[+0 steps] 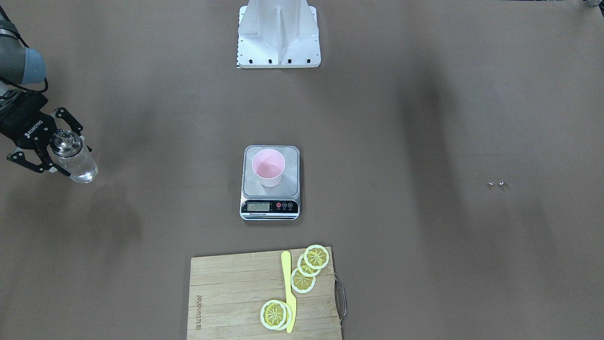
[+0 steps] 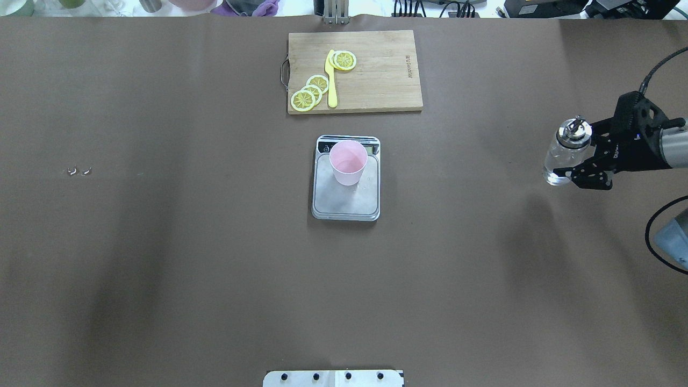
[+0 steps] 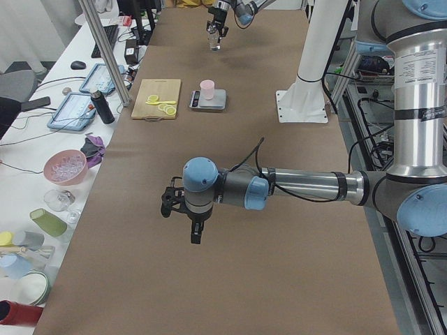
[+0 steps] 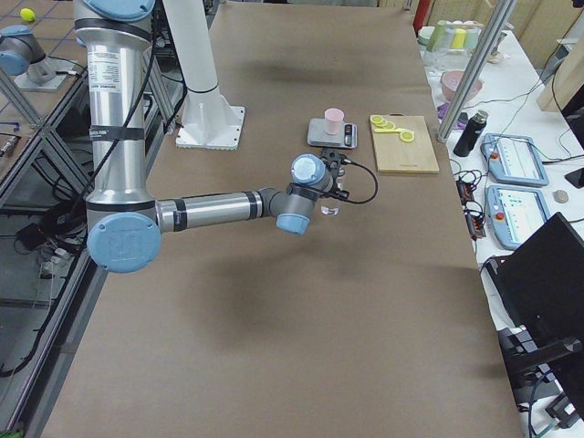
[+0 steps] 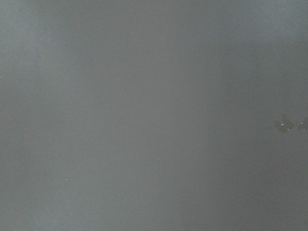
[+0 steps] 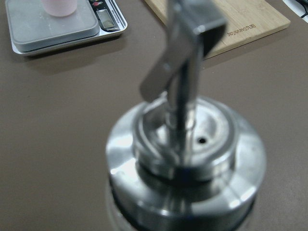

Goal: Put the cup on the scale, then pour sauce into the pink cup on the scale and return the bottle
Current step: 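Turn the bottle upright and carry it away from the scale with the right gripper, then lower the glass bottle onto the table with the right gripper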

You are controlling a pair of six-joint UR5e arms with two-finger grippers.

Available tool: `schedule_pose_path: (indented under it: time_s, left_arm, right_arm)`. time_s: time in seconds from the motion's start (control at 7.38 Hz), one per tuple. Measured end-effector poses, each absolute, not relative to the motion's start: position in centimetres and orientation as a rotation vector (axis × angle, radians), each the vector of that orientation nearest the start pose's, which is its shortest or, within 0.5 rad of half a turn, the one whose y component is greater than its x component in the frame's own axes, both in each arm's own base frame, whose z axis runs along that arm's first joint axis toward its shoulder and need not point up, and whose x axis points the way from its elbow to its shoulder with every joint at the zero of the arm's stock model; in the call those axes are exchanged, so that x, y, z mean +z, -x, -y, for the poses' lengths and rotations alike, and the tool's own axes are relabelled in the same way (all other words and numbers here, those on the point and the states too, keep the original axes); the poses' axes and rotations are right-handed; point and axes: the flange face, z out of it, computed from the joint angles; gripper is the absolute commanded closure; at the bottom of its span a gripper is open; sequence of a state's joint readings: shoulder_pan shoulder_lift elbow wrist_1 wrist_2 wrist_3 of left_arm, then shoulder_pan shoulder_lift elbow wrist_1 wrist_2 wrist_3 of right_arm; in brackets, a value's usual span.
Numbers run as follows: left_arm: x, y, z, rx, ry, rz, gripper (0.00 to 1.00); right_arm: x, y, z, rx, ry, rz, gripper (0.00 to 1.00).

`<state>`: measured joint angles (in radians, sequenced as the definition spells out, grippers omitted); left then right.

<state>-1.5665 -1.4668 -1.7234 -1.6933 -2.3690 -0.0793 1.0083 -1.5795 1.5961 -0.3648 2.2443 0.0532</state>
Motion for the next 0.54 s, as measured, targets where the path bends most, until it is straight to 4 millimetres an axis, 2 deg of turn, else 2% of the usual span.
schedule_pose_path:
  time_s: [0.14,0.27,0.54]
  left_arm:
    - [61.7,6.0,45.9,0.001,-0.134,-0.801,0.01]
    - [61.8,6.1,46.0,0.005,-0.136,-0.795,0.01]
    - [62.4,6.1,45.7,0.005,-0.131,-0.78,0.01]
  right_arm:
    - [53.3,19.9,45.1,-0.836,-0.993,0.988,0.47]
    - [54.4,19.5,44.5,-0.829,-1.011,1.033,0.46]
    - [55.4,18.6,43.7,-0.824,-1.038,1.09,0.46]
